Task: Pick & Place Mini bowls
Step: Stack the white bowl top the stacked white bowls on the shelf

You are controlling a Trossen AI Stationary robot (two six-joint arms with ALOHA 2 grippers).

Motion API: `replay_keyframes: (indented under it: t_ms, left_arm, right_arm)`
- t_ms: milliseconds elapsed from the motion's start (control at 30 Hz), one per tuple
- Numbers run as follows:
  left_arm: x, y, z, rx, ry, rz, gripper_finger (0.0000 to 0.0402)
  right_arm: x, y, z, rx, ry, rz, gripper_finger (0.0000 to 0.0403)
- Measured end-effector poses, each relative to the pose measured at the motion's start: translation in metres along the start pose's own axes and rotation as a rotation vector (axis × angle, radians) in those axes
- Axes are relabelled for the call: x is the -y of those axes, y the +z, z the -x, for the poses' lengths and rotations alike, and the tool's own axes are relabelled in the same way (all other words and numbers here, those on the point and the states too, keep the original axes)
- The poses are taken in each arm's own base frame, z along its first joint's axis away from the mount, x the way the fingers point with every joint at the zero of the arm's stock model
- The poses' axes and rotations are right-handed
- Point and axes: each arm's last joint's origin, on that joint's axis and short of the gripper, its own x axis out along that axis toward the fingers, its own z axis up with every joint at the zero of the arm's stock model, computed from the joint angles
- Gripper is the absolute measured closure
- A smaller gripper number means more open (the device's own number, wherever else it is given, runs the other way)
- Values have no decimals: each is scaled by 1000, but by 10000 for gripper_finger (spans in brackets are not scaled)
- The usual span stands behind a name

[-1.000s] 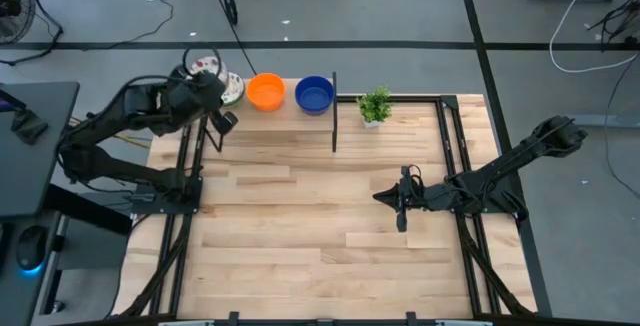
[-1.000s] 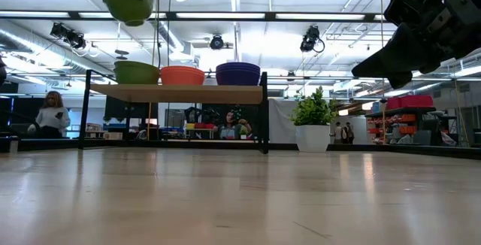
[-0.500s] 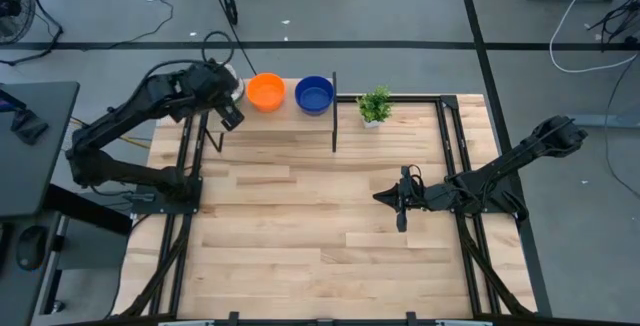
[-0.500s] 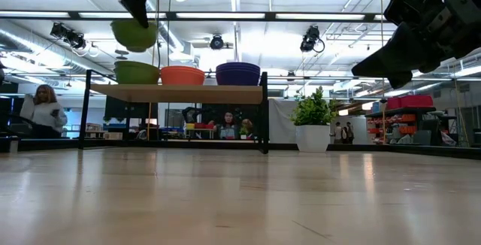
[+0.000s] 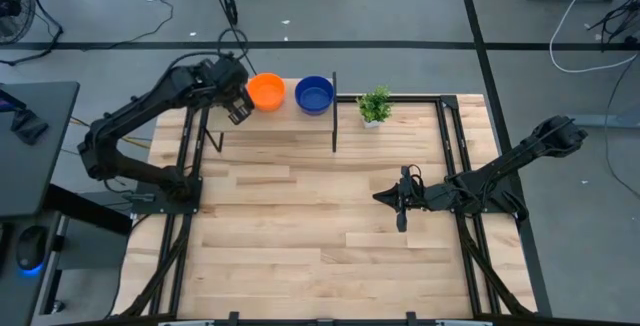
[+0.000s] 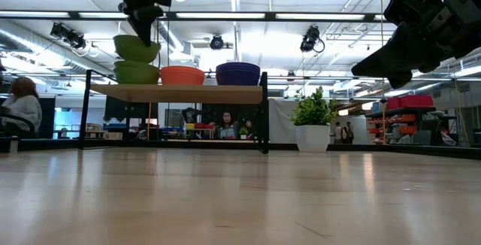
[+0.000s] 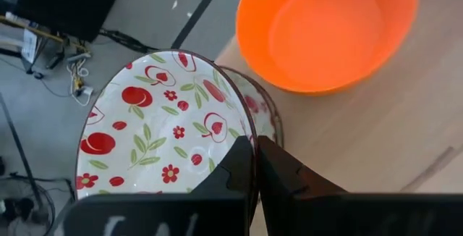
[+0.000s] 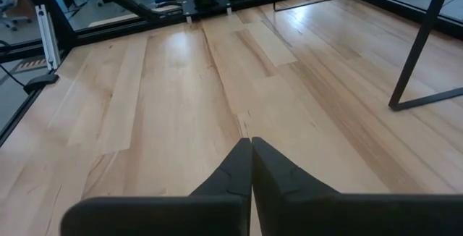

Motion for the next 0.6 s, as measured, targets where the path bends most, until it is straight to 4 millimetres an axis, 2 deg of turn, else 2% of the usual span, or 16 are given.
replay_keyframes:
  t_ms: [333,600]
  left_arm:
    - [-14,5,-9,32,-37,107,391]
    - [-14,5,-10,32,-51,130,391]
  right_arm:
    - [0,0,0,0,1,-1,392]
    - [0,0,0,-1,4,-1,392]
